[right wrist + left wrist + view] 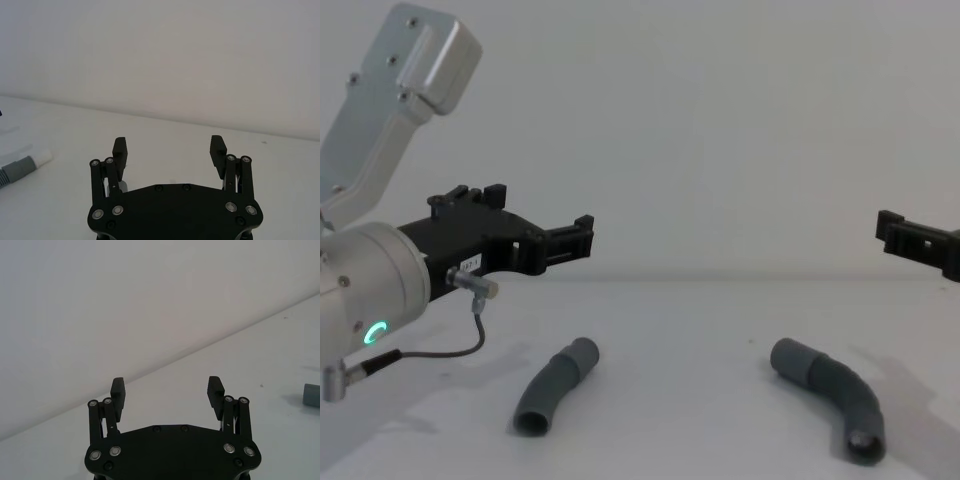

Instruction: Use both hands to pick up one end of the pipe from the table, align the ends, and insert them.

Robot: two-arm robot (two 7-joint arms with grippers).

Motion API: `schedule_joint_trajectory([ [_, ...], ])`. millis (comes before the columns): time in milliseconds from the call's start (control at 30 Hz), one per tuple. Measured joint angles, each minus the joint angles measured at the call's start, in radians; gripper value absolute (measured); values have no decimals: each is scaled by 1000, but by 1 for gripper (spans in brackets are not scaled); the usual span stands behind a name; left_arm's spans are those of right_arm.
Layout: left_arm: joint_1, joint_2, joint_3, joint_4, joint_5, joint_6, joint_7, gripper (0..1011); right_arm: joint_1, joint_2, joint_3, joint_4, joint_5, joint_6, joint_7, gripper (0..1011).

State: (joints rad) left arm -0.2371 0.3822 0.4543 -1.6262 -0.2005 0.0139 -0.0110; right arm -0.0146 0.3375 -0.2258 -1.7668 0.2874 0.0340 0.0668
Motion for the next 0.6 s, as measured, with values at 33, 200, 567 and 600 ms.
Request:
schedule_joint_trajectory([
  [33, 0, 0, 0, 0, 0, 0, 0, 1002, 0, 0, 0, 0, 0, 0, 0, 1004],
  [200, 0, 0, 0, 0, 0, 0, 0, 1001, 0, 0, 0, 0, 0, 0, 0, 1004],
  [567, 5, 3, -4, -13, 0, 15, -1, 1002, 13, 0, -9, 2, -7, 20, 7, 1004],
  [600, 6, 5, -5, -17, -1, 20, -1, 1001, 15, 0, -11, 2, -9, 26, 8, 1004],
])
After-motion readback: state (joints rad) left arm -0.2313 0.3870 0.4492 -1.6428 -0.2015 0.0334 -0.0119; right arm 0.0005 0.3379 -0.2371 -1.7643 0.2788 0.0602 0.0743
